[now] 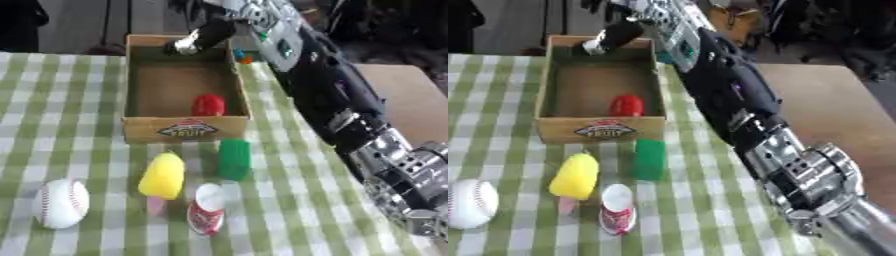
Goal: Pick up objects on the table and place them in the box.
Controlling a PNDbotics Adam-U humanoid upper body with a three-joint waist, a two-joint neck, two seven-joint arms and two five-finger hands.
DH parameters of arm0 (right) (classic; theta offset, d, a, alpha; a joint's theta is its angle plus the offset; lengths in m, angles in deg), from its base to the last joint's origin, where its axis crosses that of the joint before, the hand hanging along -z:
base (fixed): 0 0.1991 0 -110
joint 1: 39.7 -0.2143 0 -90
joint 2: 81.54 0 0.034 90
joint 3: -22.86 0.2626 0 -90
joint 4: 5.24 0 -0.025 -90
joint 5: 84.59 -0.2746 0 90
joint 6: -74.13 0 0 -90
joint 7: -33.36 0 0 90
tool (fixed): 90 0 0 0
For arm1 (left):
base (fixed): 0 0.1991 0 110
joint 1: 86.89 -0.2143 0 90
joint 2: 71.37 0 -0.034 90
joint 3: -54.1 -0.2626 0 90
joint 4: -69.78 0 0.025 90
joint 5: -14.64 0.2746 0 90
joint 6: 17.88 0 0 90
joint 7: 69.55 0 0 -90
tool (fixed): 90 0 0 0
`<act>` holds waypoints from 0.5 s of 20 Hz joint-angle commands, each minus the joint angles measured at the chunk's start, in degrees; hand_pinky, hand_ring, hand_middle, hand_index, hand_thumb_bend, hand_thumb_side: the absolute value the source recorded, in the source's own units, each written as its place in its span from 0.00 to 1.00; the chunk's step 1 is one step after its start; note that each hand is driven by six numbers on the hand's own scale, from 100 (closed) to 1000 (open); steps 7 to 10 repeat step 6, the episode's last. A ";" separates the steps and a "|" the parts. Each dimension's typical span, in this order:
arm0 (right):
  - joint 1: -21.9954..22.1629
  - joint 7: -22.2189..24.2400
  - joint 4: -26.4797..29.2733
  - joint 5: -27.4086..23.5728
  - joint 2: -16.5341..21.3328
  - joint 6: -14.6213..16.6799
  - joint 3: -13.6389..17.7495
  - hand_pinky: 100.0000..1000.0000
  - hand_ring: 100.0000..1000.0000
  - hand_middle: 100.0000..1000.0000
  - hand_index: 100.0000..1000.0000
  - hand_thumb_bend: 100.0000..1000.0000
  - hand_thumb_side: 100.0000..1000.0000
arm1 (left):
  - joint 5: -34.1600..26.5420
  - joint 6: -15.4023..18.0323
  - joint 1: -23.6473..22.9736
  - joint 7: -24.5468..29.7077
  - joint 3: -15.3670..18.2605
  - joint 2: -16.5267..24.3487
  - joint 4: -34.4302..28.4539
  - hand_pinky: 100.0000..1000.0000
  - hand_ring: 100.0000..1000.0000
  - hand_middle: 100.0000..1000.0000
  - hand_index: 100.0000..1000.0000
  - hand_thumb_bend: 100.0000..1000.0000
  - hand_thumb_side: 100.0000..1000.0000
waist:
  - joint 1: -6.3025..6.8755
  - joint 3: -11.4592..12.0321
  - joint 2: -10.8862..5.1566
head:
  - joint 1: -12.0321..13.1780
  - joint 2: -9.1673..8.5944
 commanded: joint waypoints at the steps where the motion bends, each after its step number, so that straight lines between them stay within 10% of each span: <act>1: 1.11 -0.50 12.76 -5.13 6.91 -1.84 -1.32 0.52 0.72 0.79 0.89 0.55 0.57 | 0.24 -0.20 -0.16 -0.43 0.63 0.98 -0.97 0.74 0.60 0.56 0.64 0.00 0.90 | 0.71 -0.61 -2.00 | 1.39 0.83; 6: 9.36 0.04 31.51 -10.63 13.16 -5.34 -1.38 0.52 0.72 0.77 0.87 0.51 0.58 | 0.26 -0.35 -0.39 -0.62 0.86 0.63 -0.97 0.74 0.60 0.56 0.64 0.00 0.89 | 1.83 -1.61 -2.65 | 3.08 0.93; 10: 9.36 0.04 31.51 -10.63 13.16 -5.34 -1.38 0.52 0.72 0.77 0.87 0.51 0.58 | 0.26 -0.35 -0.39 -0.62 0.86 0.63 -0.97 0.74 0.60 0.56 0.64 0.00 0.89 | 1.83 -1.61 -2.65 | 3.08 0.93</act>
